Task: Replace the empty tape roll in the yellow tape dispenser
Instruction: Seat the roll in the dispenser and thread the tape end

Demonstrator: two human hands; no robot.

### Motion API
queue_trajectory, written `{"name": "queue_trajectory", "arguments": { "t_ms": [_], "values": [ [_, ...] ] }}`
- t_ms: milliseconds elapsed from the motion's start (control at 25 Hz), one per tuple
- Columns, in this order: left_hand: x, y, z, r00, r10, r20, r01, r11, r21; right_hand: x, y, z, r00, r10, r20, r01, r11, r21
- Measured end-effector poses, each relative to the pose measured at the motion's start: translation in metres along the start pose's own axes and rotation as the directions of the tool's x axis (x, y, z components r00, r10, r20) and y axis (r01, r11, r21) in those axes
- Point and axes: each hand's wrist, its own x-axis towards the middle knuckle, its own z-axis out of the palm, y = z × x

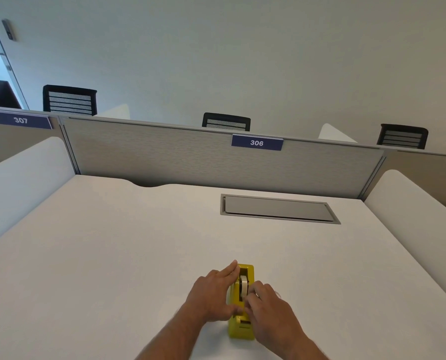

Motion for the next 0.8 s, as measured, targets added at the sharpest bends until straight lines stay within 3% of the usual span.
{"name": "queue_trajectory", "arguments": {
  "t_ms": [280,800],
  "values": [
    [0.001,-0.001,0.002,1.0,-0.007,0.002,0.007,1.0,-0.015,-0.013,-0.005,0.006,1.0,0.006,-0.01,-0.006,1.0,0.016],
    [0.0,-0.001,0.004,1.0,-0.017,-0.003,0.017,0.999,-0.03,-0.023,-0.017,-0.008,0.99,-0.133,-0.047,0.13,0.99,-0.062]
  ]
}}
